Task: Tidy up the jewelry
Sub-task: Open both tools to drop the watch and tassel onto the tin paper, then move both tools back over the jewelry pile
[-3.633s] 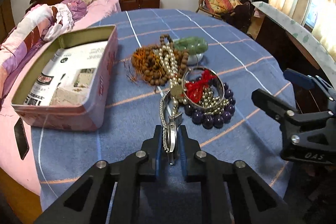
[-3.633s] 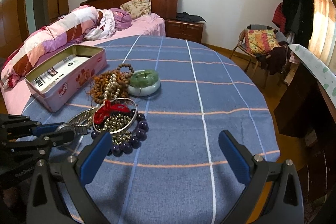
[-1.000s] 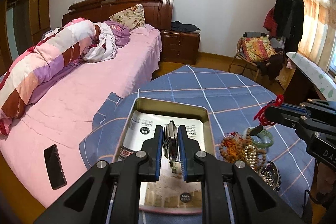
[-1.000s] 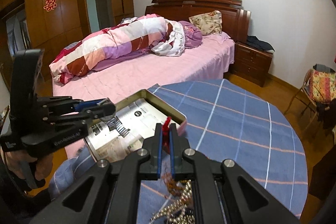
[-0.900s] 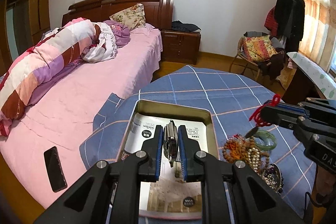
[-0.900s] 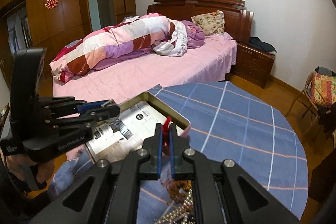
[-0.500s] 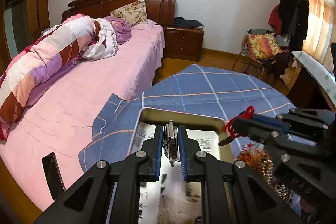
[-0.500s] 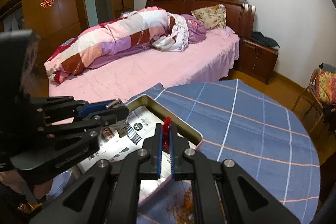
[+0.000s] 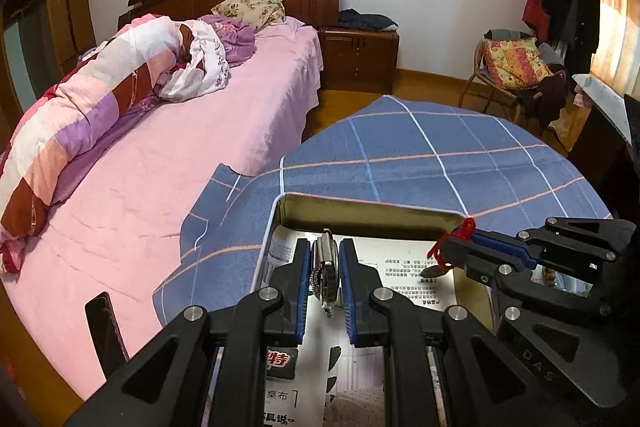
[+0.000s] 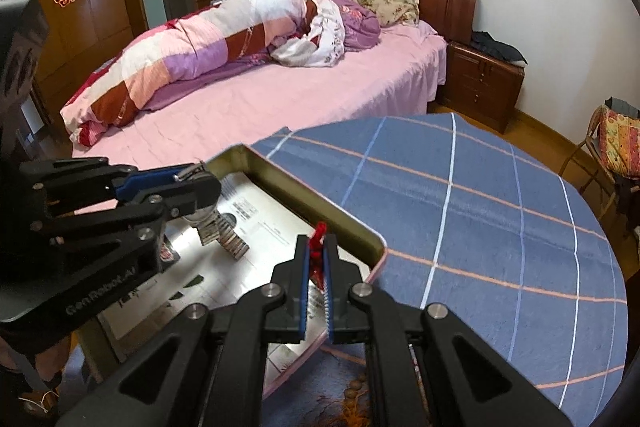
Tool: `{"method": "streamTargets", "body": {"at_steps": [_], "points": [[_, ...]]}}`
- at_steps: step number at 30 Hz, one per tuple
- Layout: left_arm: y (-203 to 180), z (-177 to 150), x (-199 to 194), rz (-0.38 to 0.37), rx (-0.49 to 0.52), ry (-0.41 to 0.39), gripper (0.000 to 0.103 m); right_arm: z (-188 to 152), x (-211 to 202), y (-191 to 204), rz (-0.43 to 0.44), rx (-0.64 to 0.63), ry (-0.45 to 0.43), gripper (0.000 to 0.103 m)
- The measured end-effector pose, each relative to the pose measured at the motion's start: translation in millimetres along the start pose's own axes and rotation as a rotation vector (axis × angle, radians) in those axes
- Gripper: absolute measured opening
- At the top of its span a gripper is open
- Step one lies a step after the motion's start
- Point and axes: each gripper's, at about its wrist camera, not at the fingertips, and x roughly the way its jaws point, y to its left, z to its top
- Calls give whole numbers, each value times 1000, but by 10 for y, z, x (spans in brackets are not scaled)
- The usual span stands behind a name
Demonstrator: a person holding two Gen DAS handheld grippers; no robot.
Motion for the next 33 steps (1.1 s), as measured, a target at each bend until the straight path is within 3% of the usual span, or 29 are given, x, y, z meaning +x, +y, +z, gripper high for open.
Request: {"method": "streamTargets", "body": {"at_steps": [8, 9, 10, 13, 14, 15, 26, 33], "points": [[5, 6, 42, 9, 7, 4, 17, -6, 46, -28, -20, 2, 12, 13], [3, 9, 19, 4, 11, -6, 18, -3, 39, -34, -19, 4, 9, 19], [0, 14, -3, 4, 16, -15, 19, -3, 31, -39, -19, 6, 5, 33], [6, 41, -69, 13, 13, -38, 45, -12, -4, -43, -19, 11, -17, 59], [13, 45, -105, 20, 8, -54, 58, -14, -20, -48, -24, 14, -25, 59], [24, 50, -143, 30, 2, -70, 61, -18, -34, -58, -23, 17, -27, 59], [0, -124, -405, 47, -71, -102, 62, -241, -434, -300, -54, 68, -37, 69], [-304, -340, -644, 33, -32, -134, 62, -532, -787, -487, -95, 89, -47, 75]]}}
